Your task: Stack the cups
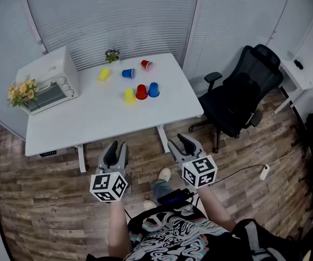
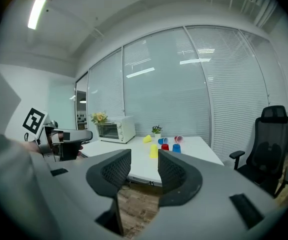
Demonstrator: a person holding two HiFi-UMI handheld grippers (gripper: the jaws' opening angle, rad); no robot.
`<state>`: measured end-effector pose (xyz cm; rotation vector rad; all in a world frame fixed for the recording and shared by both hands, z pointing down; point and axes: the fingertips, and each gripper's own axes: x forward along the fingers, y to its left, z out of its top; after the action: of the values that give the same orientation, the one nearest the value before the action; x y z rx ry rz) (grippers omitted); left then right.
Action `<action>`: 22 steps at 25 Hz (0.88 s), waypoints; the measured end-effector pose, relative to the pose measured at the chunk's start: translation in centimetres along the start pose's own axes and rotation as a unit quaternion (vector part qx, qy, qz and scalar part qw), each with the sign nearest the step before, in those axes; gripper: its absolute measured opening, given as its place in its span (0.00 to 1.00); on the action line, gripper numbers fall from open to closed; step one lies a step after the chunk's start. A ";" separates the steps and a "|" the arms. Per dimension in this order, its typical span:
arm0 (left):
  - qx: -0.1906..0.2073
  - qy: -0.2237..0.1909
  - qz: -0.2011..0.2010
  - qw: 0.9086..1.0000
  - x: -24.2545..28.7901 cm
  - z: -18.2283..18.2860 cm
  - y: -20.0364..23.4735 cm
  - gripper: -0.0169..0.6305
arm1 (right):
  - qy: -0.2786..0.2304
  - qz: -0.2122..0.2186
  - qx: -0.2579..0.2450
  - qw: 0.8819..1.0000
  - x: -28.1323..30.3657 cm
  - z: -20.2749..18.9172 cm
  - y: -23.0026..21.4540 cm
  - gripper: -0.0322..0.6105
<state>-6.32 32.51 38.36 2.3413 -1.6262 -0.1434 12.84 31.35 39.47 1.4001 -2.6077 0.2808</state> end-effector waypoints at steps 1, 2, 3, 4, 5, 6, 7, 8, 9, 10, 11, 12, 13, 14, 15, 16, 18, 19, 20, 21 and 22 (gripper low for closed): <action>-0.003 0.001 0.003 1.000 0.0 -0.1 0.2 0.24 | 0.001 0.001 0.000 1.000 0.1 0.1 -0.1 0.32; -0.006 0.002 0.006 1.000 0.1 -0.2 0.3 0.25 | 0.002 0.002 0.001 1.000 0.2 0.1 -0.2 0.32; -0.007 0.004 0.009 1.000 0.1 -0.3 0.5 0.25 | 0.003 0.004 0.002 1.000 0.3 0.1 -0.3 0.32; -0.007 0.006 0.012 1.000 0.3 -0.3 0.8 0.25 | 0.005 0.006 0.002 1.000 0.6 0.2 -0.4 0.32; -0.005 0.008 0.015 1.000 0.5 -0.4 1.0 0.25 | 0.008 0.010 0.001 1.000 1.0 0.2 -0.4 0.32; -0.003 0.011 0.018 1.000 0.8 -0.4 1.3 0.25 | 0.013 0.014 -0.001 1.000 1.6 0.2 -0.5 0.32; 0.001 0.014 0.020 1.000 1.1 -0.5 1.6 0.25 | 0.019 0.019 -0.006 1.000 2.2 0.2 -0.6 0.32; 0.005 0.018 0.022 1.000 1.6 -0.6 1.9 0.25 | 0.026 0.023 -0.012 0.999 2.9 0.3 -0.7 0.33; 0.006 0.022 0.023 0.999 2.0 -0.8 2.2 0.25 | 0.031 0.027 -0.018 0.999 3.5 0.3 -0.8 0.33; 0.005 0.025 0.023 0.999 2.6 -0.8 2.5 0.25 | 0.034 0.029 -0.024 0.999 4.1 0.4 -1.0 0.33; 0.000 0.026 0.023 0.999 3.3 -0.9 2.7 0.25 | 0.037 0.031 -0.027 0.998 4.8 0.5 -1.3 0.33; -0.005 0.027 0.022 0.999 4.1 -0.9 3.1 0.25 | 0.038 0.034 -0.028 0.998 5.5 0.6 -1.7 0.33; -0.009 0.028 0.022 0.999 5.0 -0.9 3.4 0.25 | 0.040 0.036 -0.029 0.998 6.4 0.8 -2.1 0.33; -0.009 0.030 0.022 0.999 6.0 -0.8 3.8 0.26 | 0.041 0.038 -0.030 0.998 7.4 0.9 -2.7 0.34; -0.006 0.032 0.023 0.999 7.2 -0.8 4.2 0.26 | 0.042 0.039 -0.031 0.998 8.4 1.0 -3.3 0.34; -0.001 0.036 0.023 0.999 8.5 -0.7 4.7 0.26 | 0.043 0.040 -0.032 0.998 9.5 1.2 -4.1 0.34; 0.007 0.044 0.023 0.999 11.1 -0.4 5.5 0.26 | 0.045 0.043 -0.032 0.998 11.8 1.7 -5.6 0.34; 0.011 0.048 0.023 0.999 12.4 -0.2 5.9 0.26 | 0.047 0.046 -0.032 0.997 12.9 2.0 -6.4 0.34; 0.015 0.052 0.025 0.998 13.6 -0.1 6.3 0.26 | 0.050 0.049 -0.033 0.997 14.0 2.3 -7.2 0.34; 0.020 0.056 0.028 0.998 14.8 0.1 6.7 0.26 | 0.053 0.054 -0.035 0.997 15.2 2.6 -7.9 0.34; 0.024 0.059 0.031 0.997 16.0 0.4 7.1 0.26 | 0.056 0.058 -0.038 0.996 16.4 3.0 -8.7 0.34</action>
<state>-7.10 15.31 41.35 2.2851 -1.6591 0.0478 11.02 12.71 41.15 1.1752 -2.5830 0.2643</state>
